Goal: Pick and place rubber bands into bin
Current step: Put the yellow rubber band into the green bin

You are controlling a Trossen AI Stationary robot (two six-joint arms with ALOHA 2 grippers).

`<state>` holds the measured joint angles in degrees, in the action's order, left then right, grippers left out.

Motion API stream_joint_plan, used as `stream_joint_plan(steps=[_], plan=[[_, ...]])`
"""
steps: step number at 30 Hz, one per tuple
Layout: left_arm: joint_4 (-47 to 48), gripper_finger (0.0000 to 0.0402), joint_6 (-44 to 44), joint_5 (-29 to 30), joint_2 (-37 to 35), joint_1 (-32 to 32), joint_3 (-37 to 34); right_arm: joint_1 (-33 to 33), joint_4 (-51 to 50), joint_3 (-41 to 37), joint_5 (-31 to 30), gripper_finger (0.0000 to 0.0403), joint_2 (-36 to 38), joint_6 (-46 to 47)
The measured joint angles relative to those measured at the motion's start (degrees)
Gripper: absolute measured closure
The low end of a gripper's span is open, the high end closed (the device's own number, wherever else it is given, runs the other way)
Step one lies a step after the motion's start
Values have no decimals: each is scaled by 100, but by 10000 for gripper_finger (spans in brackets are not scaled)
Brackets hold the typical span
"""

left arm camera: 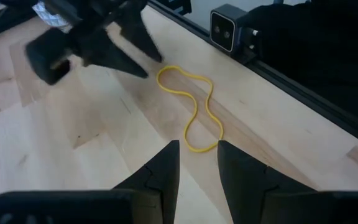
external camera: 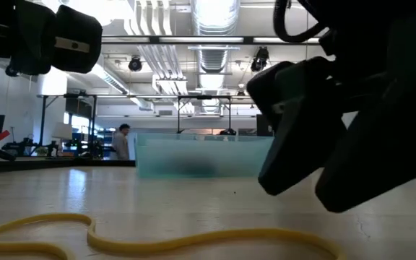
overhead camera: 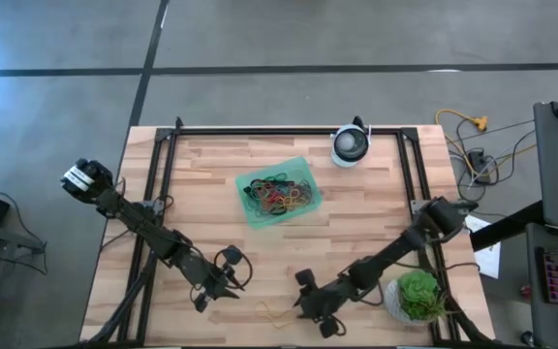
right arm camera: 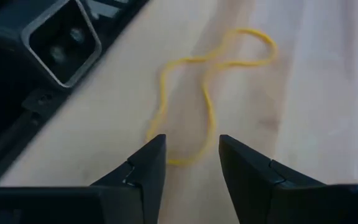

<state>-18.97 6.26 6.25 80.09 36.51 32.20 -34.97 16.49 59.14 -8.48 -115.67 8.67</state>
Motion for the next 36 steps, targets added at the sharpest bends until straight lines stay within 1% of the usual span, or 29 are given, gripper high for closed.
stream_joint_plan(steps=[4,7,11,16,19,23,29,36], plan=[[-15,308,2,1,2,0,-4,112,-35,212,387,258,-198,13],[-103,308,2,0,2,0,1,134,-123,242,555,257,-293,132],[-378,308,7,1,9,0,1,128,-51,253,610,260,-397,216],[-407,308,9,1,13,0,1,132,-40,244,574,267,-459,457],[-408,308,9,1,13,2,-6,143,-34,238,576,273,-472,446],[-406,308,9,1,13,4,-32,149,-62,238,574,301,-489,395],[-407,308,7,-1,13,4,-41,144,-195,240,552,384,-510,117],[-410,308,7,1,13,2,-41,-6,-236,244,-16,394,-424,-319]])
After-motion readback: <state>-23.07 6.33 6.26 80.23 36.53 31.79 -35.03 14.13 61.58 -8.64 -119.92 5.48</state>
